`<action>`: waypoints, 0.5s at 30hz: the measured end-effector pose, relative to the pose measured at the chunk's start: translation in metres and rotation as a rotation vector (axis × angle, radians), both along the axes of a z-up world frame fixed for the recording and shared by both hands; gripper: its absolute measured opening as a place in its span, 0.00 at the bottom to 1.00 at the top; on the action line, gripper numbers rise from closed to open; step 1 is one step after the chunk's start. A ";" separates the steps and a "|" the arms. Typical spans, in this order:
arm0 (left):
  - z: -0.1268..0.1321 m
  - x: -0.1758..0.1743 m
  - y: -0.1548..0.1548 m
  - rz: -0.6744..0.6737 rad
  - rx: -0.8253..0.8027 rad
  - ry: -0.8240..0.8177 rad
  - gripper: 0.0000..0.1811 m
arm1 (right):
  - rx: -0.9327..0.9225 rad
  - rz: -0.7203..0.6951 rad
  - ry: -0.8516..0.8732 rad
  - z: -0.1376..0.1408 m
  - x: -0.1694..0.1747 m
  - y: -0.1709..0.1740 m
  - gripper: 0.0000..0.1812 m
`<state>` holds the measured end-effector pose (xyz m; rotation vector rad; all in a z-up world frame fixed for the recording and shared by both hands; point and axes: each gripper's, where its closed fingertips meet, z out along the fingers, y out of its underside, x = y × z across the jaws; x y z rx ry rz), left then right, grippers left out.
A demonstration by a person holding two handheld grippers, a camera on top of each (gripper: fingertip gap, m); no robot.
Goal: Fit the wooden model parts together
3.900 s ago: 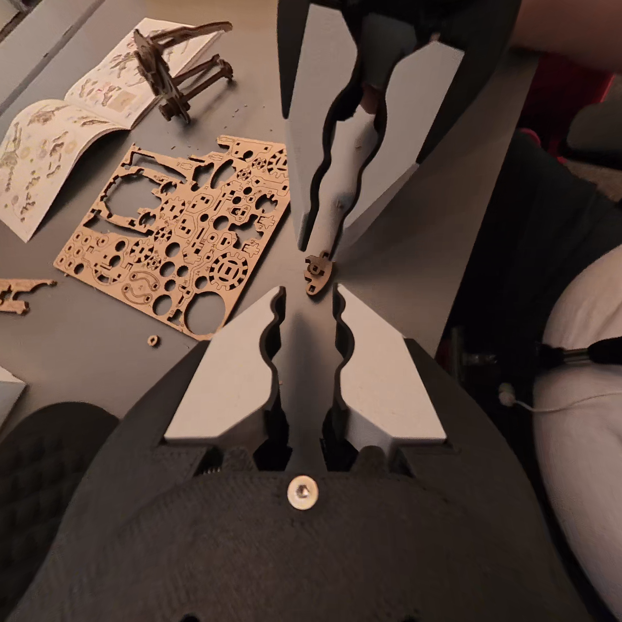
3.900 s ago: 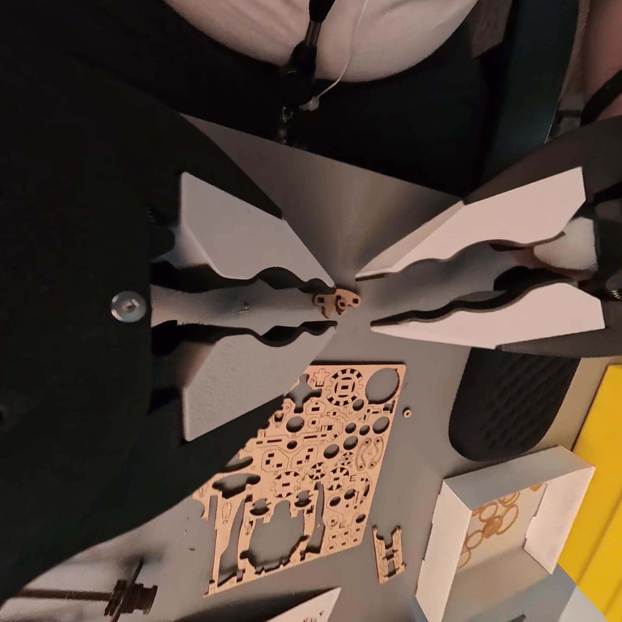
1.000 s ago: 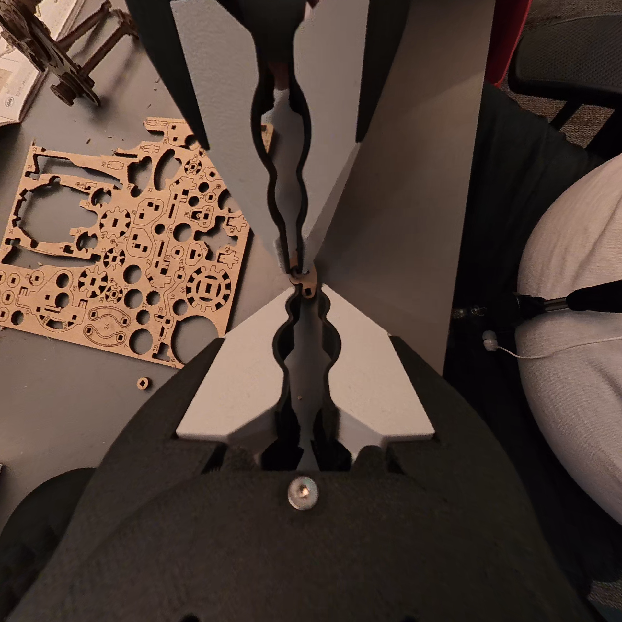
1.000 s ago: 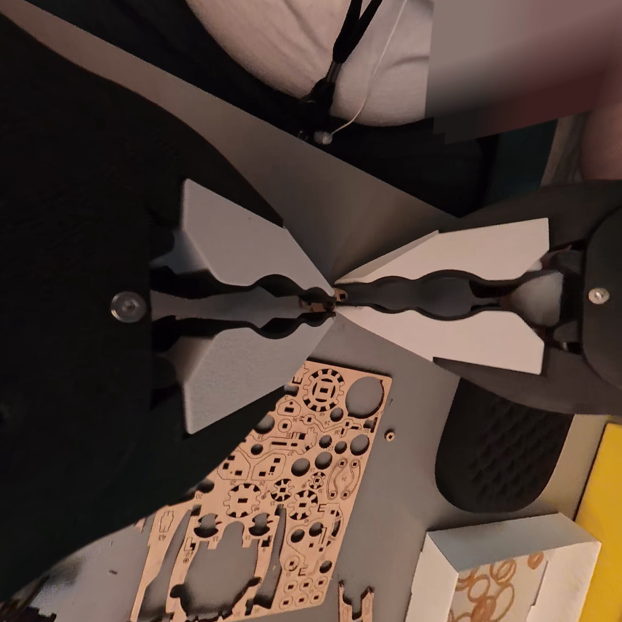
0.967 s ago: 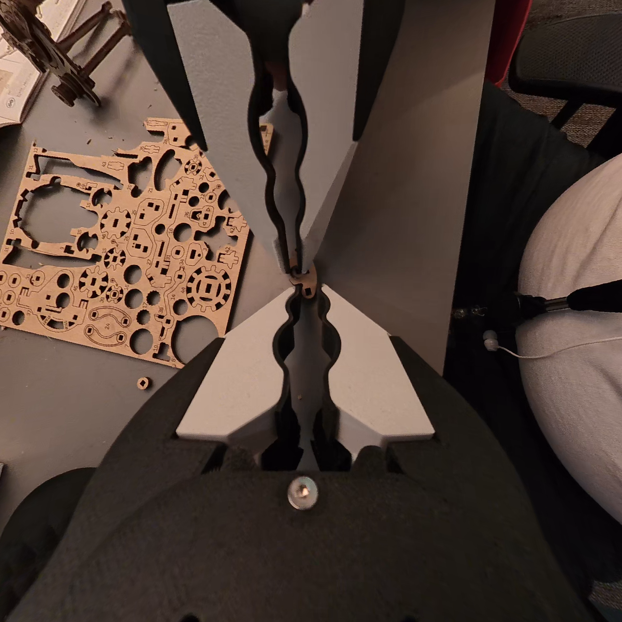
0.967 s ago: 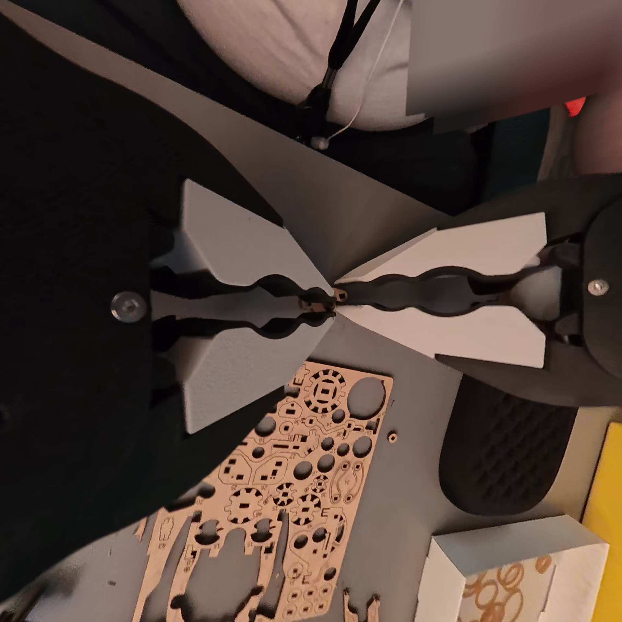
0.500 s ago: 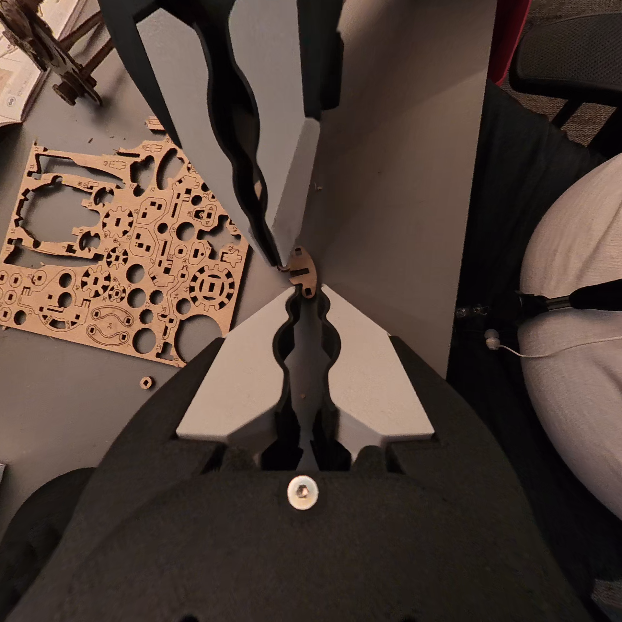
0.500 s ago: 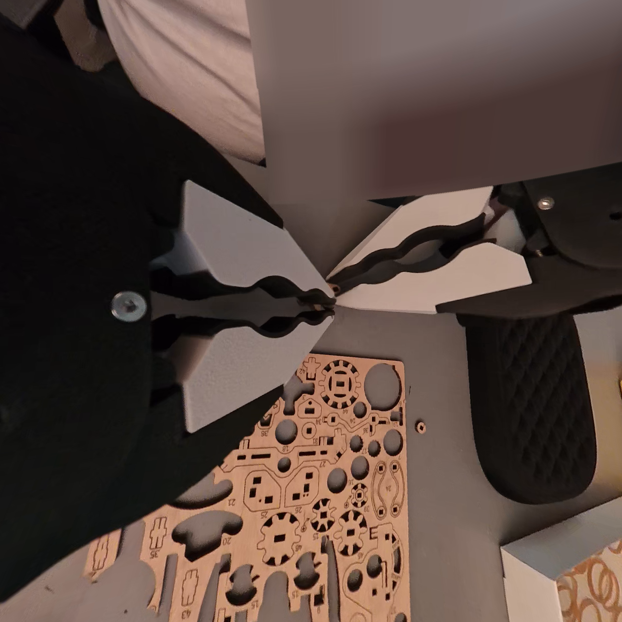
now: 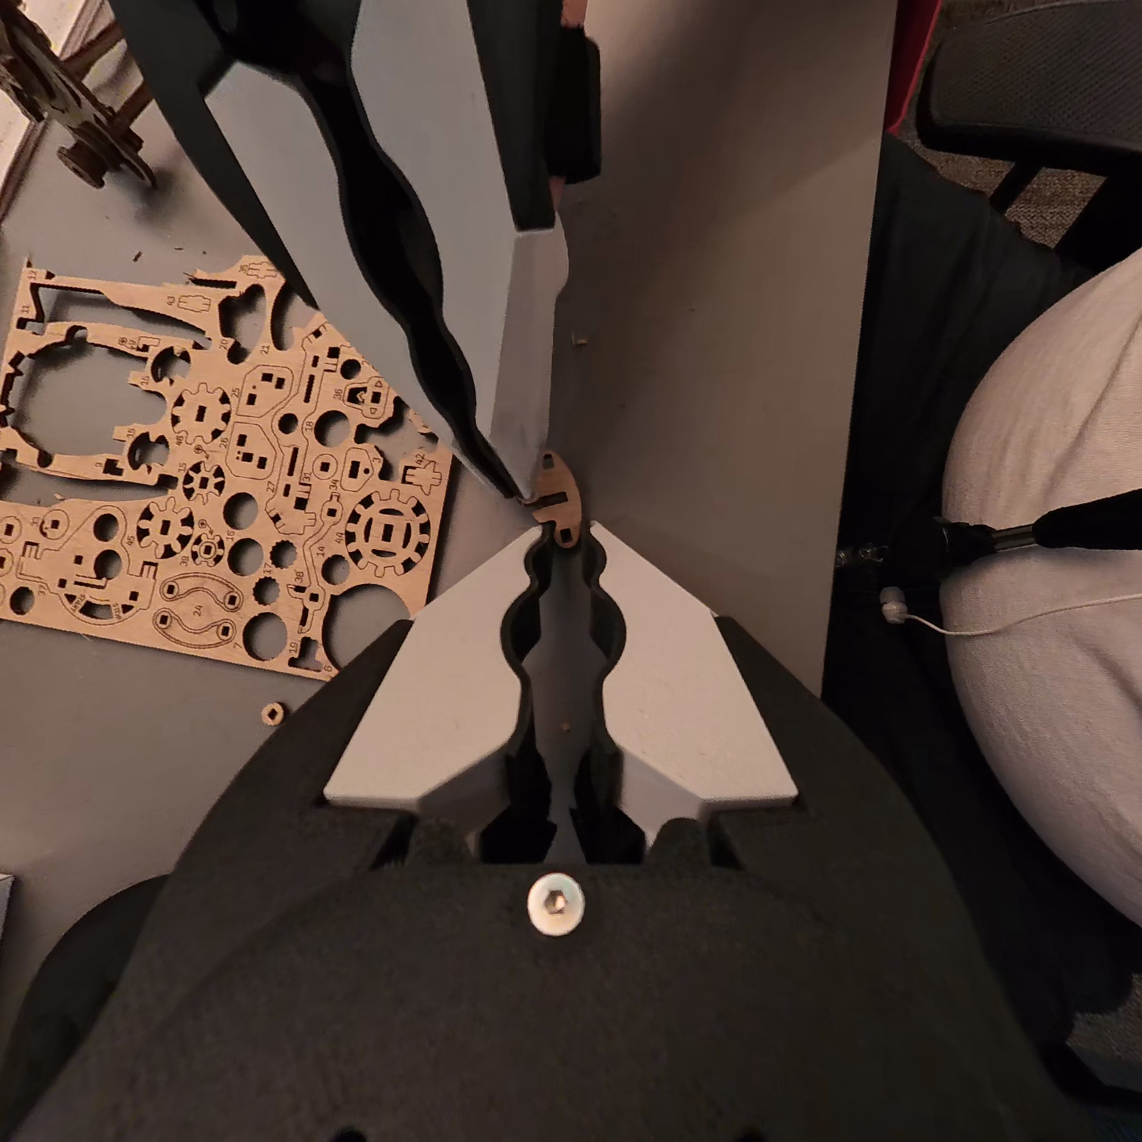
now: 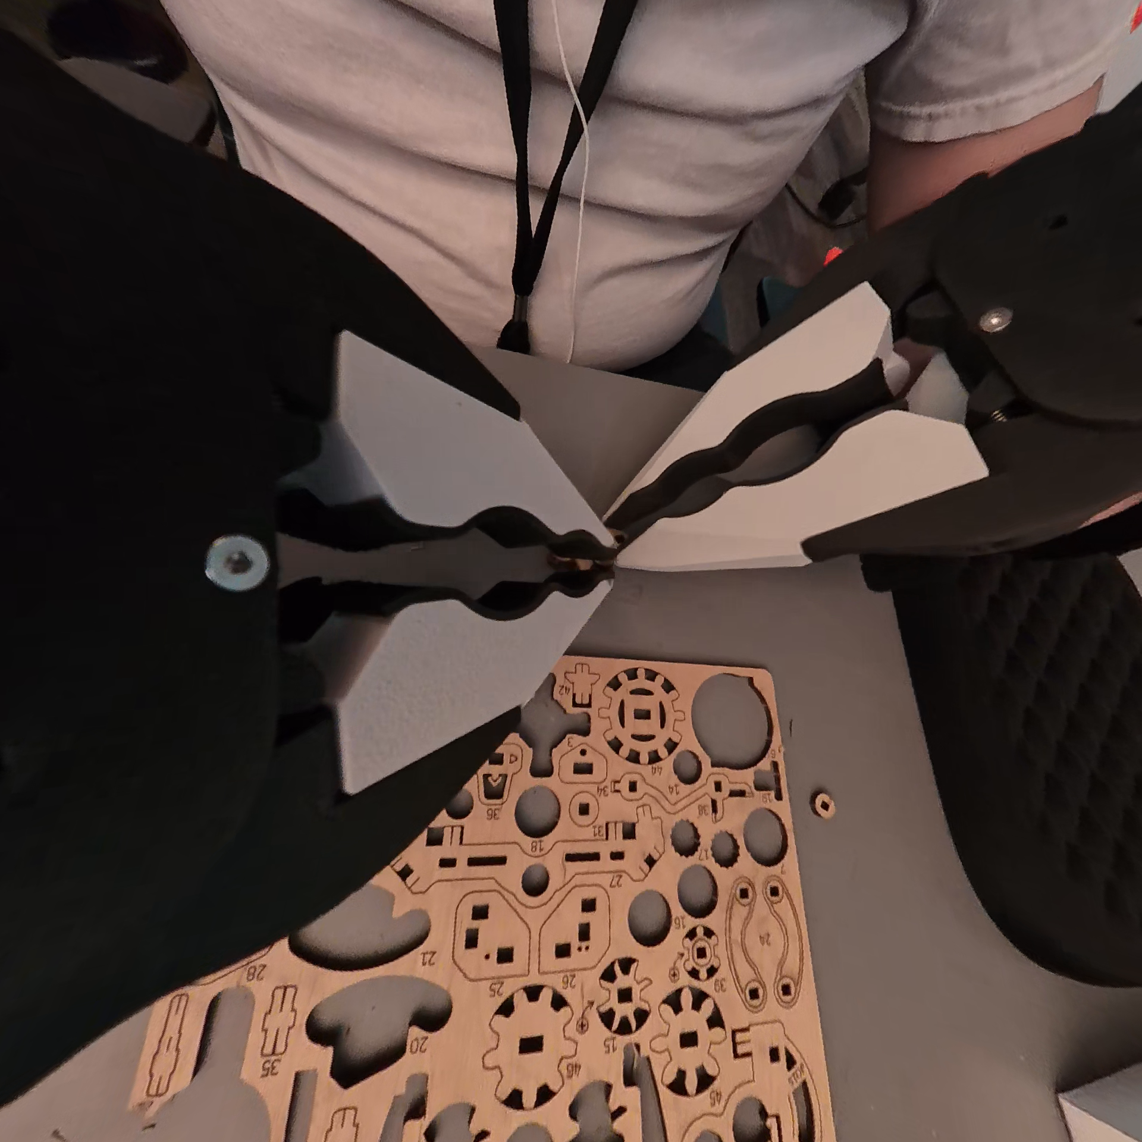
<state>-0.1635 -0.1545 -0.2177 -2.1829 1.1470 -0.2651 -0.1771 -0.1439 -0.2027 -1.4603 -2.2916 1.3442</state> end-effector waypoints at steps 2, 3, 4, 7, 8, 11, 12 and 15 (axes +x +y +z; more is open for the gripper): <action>0.000 0.000 0.000 -0.006 -0.004 0.006 0.04 | 0.000 0.011 -0.017 -0.002 0.000 -0.001 0.00; 0.000 0.000 0.000 -0.010 -0.006 0.009 0.04 | -0.001 0.011 -0.023 -0.002 0.000 -0.001 0.00; 0.000 0.000 0.000 -0.013 -0.007 0.012 0.04 | -0.003 0.015 -0.033 -0.002 0.001 -0.001 0.00; 0.000 0.000 0.001 -0.022 -0.007 0.024 0.04 | -0.002 0.020 -0.056 -0.003 0.000 -0.001 0.00; 0.000 -0.001 0.001 -0.026 -0.007 0.028 0.04 | -0.006 0.020 -0.066 -0.003 0.000 -0.001 0.00; 0.000 -0.001 0.001 -0.037 -0.005 0.038 0.04 | -0.015 0.029 -0.094 -0.003 -0.001 -0.002 0.00; 0.000 -0.001 0.001 -0.042 -0.003 0.040 0.04 | -0.012 0.042 -0.099 -0.003 0.000 -0.002 0.00; 0.000 -0.001 0.001 -0.060 -0.002 0.049 0.04 | 0.010 0.076 -0.103 -0.003 0.000 -0.002 0.00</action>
